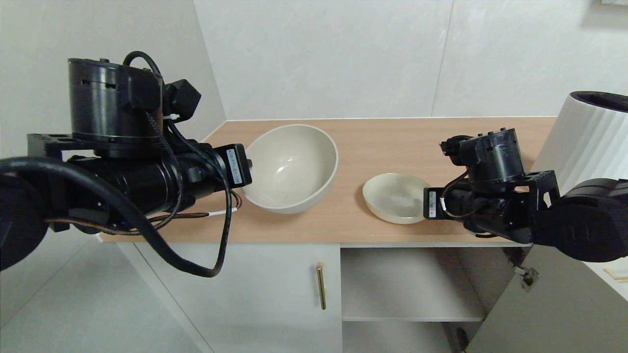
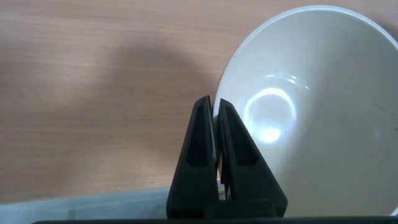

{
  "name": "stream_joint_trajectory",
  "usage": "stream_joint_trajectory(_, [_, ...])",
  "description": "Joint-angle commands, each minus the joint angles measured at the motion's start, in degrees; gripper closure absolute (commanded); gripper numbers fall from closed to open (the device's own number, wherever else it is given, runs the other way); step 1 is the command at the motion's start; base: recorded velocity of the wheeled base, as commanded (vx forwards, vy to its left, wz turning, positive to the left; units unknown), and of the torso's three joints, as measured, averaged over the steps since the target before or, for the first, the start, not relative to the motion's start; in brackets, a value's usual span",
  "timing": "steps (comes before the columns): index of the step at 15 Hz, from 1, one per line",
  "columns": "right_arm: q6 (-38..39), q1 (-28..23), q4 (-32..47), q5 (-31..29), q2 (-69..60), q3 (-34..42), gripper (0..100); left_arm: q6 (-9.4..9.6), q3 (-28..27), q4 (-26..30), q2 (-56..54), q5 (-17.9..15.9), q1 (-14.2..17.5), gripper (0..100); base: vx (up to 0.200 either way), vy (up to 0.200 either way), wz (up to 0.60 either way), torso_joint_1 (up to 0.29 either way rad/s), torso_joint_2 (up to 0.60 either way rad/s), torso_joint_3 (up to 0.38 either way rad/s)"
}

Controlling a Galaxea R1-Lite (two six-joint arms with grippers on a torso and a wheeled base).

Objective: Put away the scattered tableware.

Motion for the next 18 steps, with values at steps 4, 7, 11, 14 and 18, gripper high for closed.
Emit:
stream_joint_trajectory(4, [0.85, 0.12, 0.34, 1.11, -4.23, 0.09, 100, -0.12, 2.11, -0.2, -1.64, -0.23, 0.18, 100, 0.0, 0.0, 0.0, 0.0, 0.0, 0.0])
stream_joint_trajectory(7, [1.11, 0.12, 2.27, 6.2, -11.26, 2.29, 100, 0.06, 5.8, -0.28, -6.92, -4.01, 0.45, 100, 0.0, 0.0, 0.0, 0.0, 0.0, 0.0])
stream_joint_trajectory(11, [1.64, -0.06, 12.47, 15.26, -20.49, 3.7, 100, 3.92, 14.15, -0.28, -13.95, -9.02, 0.45, 100, 0.0, 0.0, 0.0, 0.0, 0.0, 0.0])
stream_joint_trajectory(14, [2.34, 0.29, 17.48, 15.96, -24.71, 7.83, 100, 4.01, 17.75, -0.2, -15.27, -9.02, 0.97, 100, 0.0, 0.0, 0.0, 0.0, 0.0, 0.0])
stream_joint_trajectory(18, [2.08, 0.12, 17.56, 20.44, -29.11, 13.37, 100, 4.01, 18.37, -0.2, -13.95, -9.02, 1.41, 100, 0.0, 0.0, 0.0, 0.0, 0.0, 0.0])
